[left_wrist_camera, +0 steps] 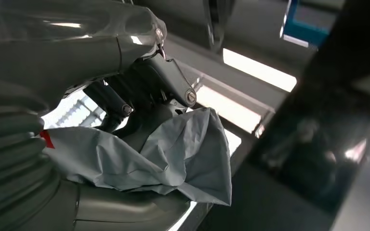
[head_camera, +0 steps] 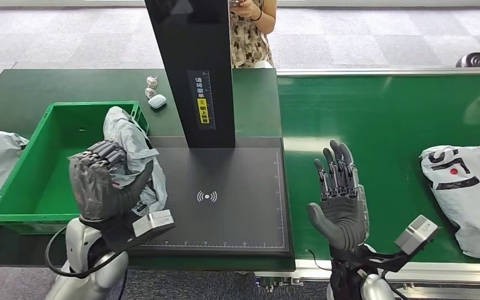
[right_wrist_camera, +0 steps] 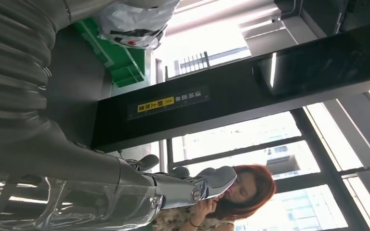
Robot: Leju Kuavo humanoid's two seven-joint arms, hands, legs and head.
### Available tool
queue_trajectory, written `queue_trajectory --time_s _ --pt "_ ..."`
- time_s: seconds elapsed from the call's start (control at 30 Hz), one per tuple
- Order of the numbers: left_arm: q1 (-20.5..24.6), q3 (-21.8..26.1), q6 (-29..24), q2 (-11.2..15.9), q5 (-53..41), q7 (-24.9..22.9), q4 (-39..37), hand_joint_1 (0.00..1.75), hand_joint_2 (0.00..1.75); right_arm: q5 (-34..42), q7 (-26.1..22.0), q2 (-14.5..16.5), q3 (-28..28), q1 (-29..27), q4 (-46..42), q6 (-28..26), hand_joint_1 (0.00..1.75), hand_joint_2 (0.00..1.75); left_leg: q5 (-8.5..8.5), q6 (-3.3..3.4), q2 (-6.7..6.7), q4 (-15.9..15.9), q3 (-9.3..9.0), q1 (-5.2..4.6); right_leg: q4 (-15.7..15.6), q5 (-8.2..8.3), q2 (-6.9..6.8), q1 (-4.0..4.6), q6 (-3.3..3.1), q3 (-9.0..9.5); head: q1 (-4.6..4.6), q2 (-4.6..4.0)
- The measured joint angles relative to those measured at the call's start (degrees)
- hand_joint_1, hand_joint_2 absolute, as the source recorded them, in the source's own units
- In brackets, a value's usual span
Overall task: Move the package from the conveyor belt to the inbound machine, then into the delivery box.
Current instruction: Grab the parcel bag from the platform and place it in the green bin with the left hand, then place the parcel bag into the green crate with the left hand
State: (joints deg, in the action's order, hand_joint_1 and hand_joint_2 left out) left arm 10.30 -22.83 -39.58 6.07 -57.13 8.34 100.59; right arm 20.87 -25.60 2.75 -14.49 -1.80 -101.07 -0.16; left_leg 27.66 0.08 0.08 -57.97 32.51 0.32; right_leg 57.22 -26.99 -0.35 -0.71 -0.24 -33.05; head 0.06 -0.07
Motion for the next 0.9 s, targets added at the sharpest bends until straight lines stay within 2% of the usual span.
queue_trajectory --time_s 0.1,0.23,0.37,0.47,0.63,0.9 --pt "-2.39 5.06 -0.47 -0.93 -0.70 2.22 4.07 1.75 1.75 -0.19 0.16 0.00 0.00 0.05 -0.02 0.02 0.00 1.75 0.00 0.00 -0.01 0.00 0.01 0.00 0.00 0.00 -0.01 0.00 -0.01 0.00 0.01 0.00" --pt "-4.32 12.38 -0.60 -3.77 0.66 5.95 7.73 1.75 1.75 -0.40 0.27 0.00 0.02 0.19 -0.01 0.38 0.00 1.75 -0.01 0.00 -0.01 0.00 0.03 0.01 0.01 0.00 -0.01 -0.02 0.00 0.01 0.01 0.00" --pt "-3.42 20.18 -0.51 -4.51 1.99 3.47 8.01 1.75 1.75 -0.63 0.59 0.17 0.04 0.75 0.23 1.37 0.00 1.75 -0.01 -0.01 -0.01 -0.01 0.02 0.00 0.01 0.00 -0.02 -0.01 -0.01 -0.01 0.00 0.00" --pt "-0.52 24.54 0.24 -3.29 2.54 0.12 5.20 1.75 1.75 -0.64 1.05 0.48 0.06 1.51 0.67 2.03 0.00 1.75 -0.07 -0.07 -0.05 -0.01 0.02 0.02 0.04 0.02 -0.05 0.01 -0.03 -0.02 0.01 0.00" --pt "6.73 29.56 3.18 -0.11 1.49 -4.34 -3.85 1.75 1.75 -0.65 1.40 1.10 0.08 2.65 1.43 2.72 0.00 1.75 -0.16 -0.20 -0.05 -0.01 0.02 0.03 0.15 0.07 -0.04 0.01 -0.12 -0.08 -0.01 0.00" --pt "16.84 32.83 7.42 3.92 -4.95 -10.54 -18.45 1.75 1.75 -0.74 2.13 1.66 0.10 2.80 1.55 3.37 0.00 1.75 -0.18 -0.23 -0.04 -0.02 0.05 0.10 0.18 0.11 -0.01 0.02 -0.17 -0.11 0.00 0.00"
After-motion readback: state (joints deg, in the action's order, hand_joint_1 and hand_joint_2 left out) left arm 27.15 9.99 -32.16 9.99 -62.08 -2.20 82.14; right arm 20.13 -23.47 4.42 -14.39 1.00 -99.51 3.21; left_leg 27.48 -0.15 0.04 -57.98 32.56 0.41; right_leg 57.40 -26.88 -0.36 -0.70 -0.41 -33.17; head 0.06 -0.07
